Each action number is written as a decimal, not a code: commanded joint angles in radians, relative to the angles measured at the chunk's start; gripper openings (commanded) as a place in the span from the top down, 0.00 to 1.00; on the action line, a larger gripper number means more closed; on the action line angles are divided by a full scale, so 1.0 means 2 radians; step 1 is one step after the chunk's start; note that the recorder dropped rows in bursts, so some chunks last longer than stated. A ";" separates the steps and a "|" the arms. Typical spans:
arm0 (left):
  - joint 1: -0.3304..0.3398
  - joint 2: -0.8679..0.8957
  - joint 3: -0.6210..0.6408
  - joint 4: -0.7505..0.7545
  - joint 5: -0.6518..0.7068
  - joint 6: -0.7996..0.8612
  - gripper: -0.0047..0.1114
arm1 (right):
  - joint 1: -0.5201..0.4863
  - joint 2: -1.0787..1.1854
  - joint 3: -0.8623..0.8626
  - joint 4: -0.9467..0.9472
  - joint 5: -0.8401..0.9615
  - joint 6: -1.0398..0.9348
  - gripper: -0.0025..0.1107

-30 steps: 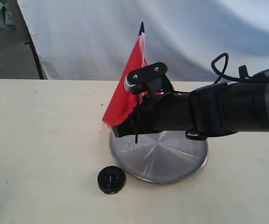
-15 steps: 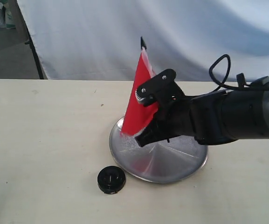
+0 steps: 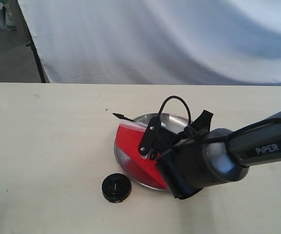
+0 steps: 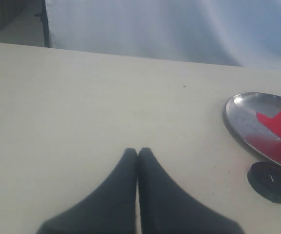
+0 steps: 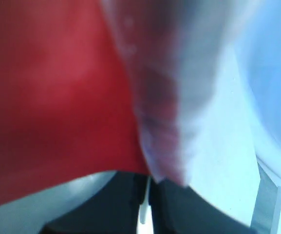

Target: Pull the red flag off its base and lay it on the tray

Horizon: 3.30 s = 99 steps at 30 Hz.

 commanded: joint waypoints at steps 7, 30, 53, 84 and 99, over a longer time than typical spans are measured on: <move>0.001 -0.001 0.002 -0.005 0.000 -0.002 0.96 | 0.002 0.015 -0.036 -0.004 0.069 0.055 0.98; 0.001 -0.001 0.002 -0.005 0.000 -0.002 0.96 | -0.042 0.049 -0.047 0.054 0.096 0.071 0.98; 0.001 -0.001 0.002 -0.005 0.000 -0.002 0.96 | -0.063 0.049 -0.047 0.035 0.195 0.178 0.55; 0.001 -0.001 0.002 -0.005 0.000 -0.002 0.96 | -0.063 -0.520 0.194 -0.036 0.185 0.300 0.98; 0.001 -0.001 0.002 -0.005 0.000 -0.002 0.96 | -0.063 -0.768 0.354 -0.036 0.240 0.360 0.98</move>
